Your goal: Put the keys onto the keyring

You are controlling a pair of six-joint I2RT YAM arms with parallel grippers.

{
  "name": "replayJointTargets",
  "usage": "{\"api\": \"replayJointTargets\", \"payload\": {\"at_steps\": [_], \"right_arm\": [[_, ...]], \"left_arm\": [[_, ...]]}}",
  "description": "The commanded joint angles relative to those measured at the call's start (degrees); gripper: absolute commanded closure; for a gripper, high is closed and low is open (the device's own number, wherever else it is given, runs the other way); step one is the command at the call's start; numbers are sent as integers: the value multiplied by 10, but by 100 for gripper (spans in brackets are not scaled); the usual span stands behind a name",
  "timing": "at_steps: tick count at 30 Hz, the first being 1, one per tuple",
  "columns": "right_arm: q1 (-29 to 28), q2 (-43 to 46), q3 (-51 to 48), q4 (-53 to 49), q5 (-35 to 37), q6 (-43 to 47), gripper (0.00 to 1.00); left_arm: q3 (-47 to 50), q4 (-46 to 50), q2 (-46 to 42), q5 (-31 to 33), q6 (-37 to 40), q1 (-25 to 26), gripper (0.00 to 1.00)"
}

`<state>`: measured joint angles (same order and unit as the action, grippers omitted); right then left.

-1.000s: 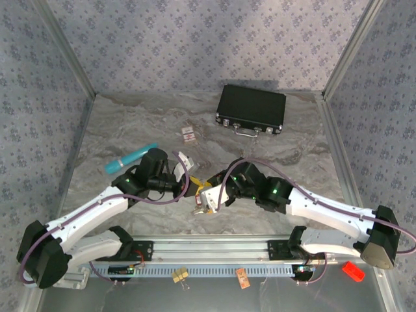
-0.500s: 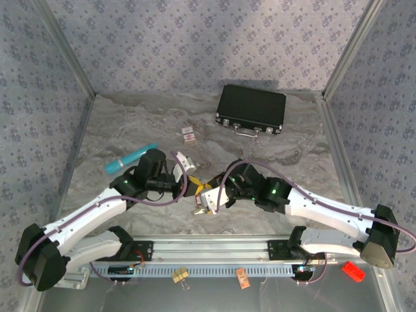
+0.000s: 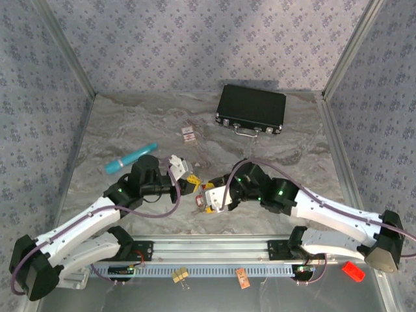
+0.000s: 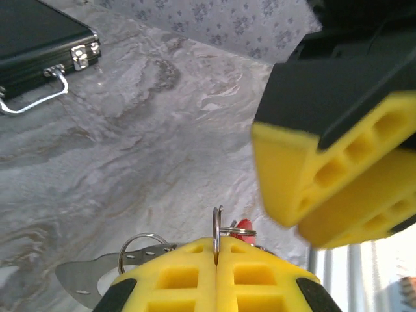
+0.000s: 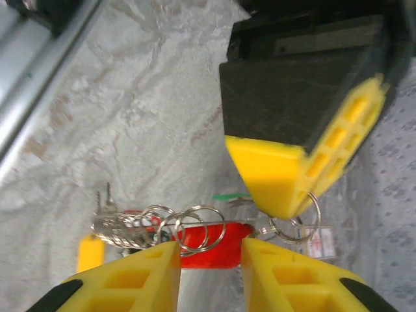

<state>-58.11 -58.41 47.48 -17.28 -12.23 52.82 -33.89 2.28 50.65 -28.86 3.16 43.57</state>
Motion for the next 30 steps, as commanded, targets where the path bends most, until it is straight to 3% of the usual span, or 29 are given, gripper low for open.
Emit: {"api": "replayJointTargets", "payload": {"at_steps": [1,5,11,17,30], "right_arm": [[54,46,-8,-14,-105,-103,68],[78,68,-42,73,-53,-203,72],[78,69,-100,178,-85,-307,74],[76,45,-110,198,-129,-330,74],[66,-5,-107,211,-151,-322,80]], "left_arm": [[21,-56,-13,70,86,29,100],[53,-128,-13,76,125,40,100],[78,-171,-16,31,167,41,100],[89,-171,-23,-4,190,43,100],[88,-168,-21,-9,184,45,100]]}}
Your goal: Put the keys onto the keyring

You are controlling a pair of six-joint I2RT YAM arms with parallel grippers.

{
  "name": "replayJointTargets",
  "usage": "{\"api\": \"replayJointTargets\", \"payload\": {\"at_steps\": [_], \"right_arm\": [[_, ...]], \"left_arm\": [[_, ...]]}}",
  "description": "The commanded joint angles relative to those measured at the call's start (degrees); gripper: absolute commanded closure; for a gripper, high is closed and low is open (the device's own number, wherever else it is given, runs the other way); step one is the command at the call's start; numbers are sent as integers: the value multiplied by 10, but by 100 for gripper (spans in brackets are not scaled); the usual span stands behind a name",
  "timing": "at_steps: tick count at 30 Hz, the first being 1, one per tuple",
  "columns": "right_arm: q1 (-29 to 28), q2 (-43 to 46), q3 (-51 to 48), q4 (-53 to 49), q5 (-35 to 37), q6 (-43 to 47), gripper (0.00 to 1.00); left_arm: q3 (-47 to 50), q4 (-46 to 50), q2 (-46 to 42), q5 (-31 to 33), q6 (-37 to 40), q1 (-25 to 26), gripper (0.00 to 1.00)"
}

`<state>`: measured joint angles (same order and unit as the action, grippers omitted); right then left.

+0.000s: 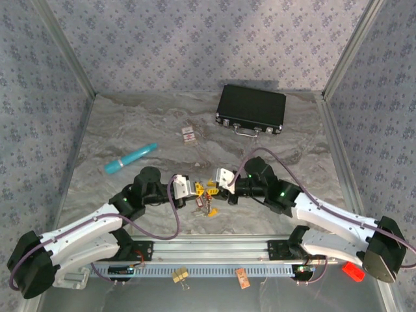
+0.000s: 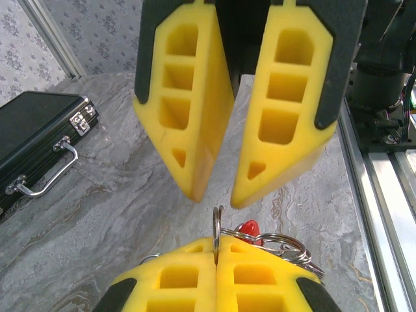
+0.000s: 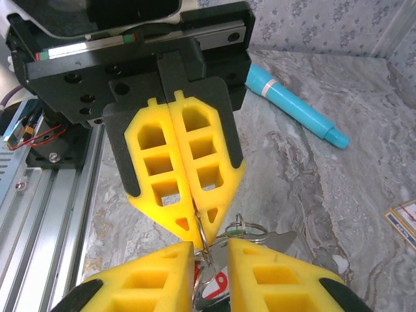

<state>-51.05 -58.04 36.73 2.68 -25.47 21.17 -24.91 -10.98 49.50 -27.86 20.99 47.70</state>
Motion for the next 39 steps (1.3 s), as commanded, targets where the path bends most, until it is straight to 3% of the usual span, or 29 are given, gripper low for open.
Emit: {"api": "replayJointTargets", "payload": {"at_steps": [1,10,15,21,30,39], "right_arm": [[-5,-12,1,11,-19,-5,82],[-5,-23,6,7,-18,5,85],[-5,-28,19,-7,-21,17,100],[-7,-26,68,-103,-1,52,100],[-18,-63,176,-286,69,124,100],[-43,-103,238,-334,88,152,100]], "left_arm": [[-2,-36,-10,-21,5,3,100],[-2,-42,-11,-25,-2,4,100],[-3,-47,-13,-21,-9,4,100],[-12,-14,-22,28,-22,4,74],[-37,49,-17,46,-21,5,77],[-50,51,-7,33,-21,4,81]]}}
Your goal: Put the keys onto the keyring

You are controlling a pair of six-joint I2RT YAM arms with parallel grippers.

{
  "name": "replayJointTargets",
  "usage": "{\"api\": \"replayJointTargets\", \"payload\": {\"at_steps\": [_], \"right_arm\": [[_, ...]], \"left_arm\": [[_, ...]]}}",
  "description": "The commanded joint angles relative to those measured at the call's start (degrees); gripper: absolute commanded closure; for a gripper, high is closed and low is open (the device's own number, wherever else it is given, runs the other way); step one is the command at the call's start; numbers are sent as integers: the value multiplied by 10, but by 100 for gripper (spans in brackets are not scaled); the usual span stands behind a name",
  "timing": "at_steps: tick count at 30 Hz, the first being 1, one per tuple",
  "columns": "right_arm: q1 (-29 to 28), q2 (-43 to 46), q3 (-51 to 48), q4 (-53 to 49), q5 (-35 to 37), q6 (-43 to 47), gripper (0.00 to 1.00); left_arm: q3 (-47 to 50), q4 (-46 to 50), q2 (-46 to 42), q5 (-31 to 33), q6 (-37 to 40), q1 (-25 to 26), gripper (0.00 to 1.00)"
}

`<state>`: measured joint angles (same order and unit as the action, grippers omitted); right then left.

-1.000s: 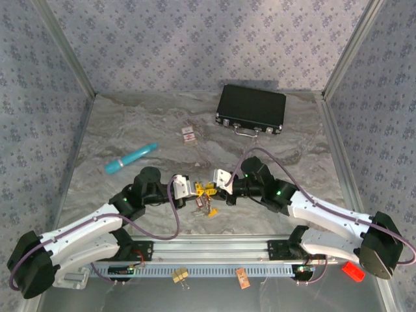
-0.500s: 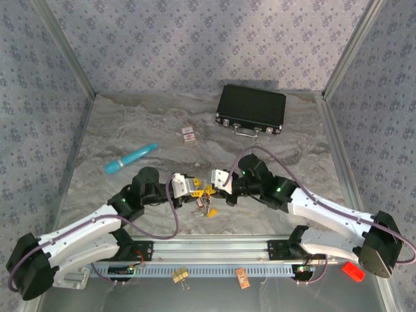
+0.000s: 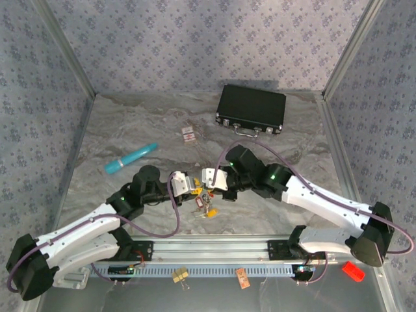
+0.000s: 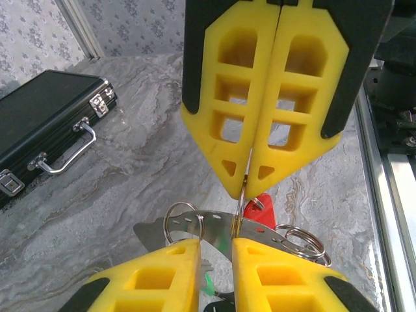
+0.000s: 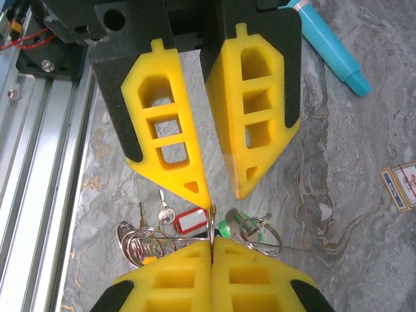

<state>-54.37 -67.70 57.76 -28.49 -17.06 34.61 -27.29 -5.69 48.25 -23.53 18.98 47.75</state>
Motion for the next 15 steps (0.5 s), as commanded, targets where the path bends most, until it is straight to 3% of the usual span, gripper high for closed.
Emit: {"api": "replayJointTargets", "payload": {"at_steps": [1,15], "right_arm": [[-12,-10,32,-22,4,18,100],[-19,-6,18,5,43,10,100]], "left_arm": [[-27,-1,7,-12,-1,4,81],[-23,13,6,-21,-4,4,76]]}}
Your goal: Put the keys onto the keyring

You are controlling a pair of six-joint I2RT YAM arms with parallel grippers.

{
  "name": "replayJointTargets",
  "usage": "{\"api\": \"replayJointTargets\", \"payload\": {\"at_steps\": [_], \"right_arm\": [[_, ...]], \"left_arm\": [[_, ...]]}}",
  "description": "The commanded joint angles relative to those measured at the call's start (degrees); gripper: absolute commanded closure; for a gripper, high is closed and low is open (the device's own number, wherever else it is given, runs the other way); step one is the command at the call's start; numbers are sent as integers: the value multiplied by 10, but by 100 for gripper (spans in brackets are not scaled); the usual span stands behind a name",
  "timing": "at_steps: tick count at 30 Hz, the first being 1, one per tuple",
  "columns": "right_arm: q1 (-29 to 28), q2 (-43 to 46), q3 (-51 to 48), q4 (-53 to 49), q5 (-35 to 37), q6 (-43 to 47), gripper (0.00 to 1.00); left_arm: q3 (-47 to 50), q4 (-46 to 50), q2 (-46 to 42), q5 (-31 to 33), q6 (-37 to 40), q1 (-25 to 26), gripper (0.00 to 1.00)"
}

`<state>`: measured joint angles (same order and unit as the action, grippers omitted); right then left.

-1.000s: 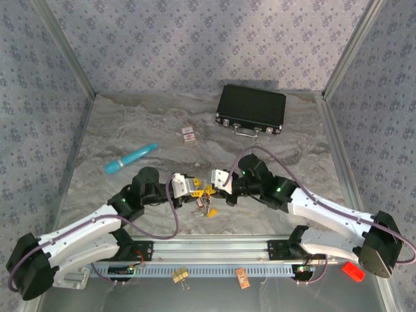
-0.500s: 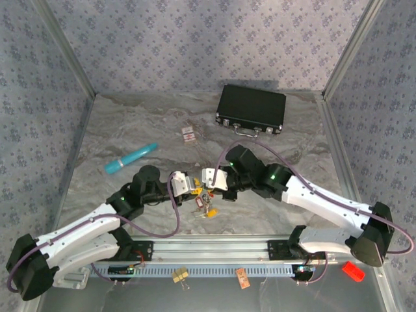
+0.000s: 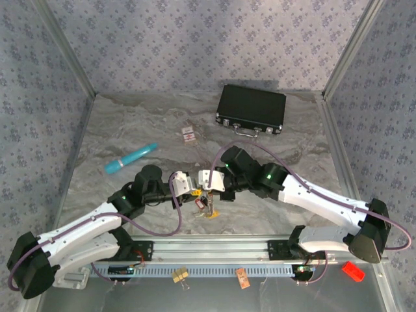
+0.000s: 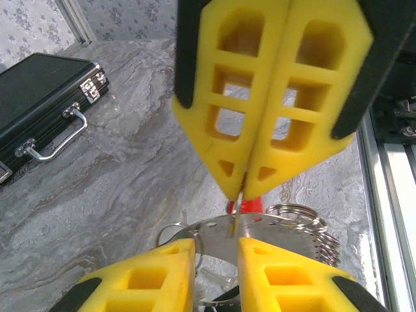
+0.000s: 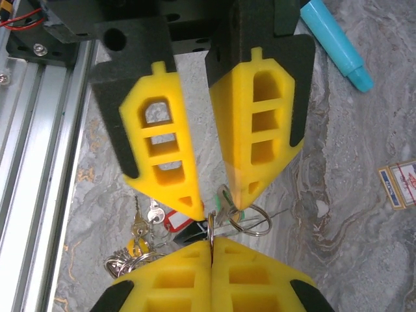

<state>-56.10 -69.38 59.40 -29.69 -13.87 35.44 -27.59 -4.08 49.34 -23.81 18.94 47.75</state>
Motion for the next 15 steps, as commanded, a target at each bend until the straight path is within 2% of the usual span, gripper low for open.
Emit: {"api": "replayJointTargets", "payload": {"at_steps": [1,9,15], "right_arm": [[-1,11,0,18,11,1,100],[-5,12,-5,30,-6,-8,100],[-9,12,-12,35,-21,-15,100]], "left_arm": [[-20,-4,-5,-21,-5,4,75],[-21,-21,1,-31,-12,3,77],[-22,-34,3,-34,-15,4,88]]}}
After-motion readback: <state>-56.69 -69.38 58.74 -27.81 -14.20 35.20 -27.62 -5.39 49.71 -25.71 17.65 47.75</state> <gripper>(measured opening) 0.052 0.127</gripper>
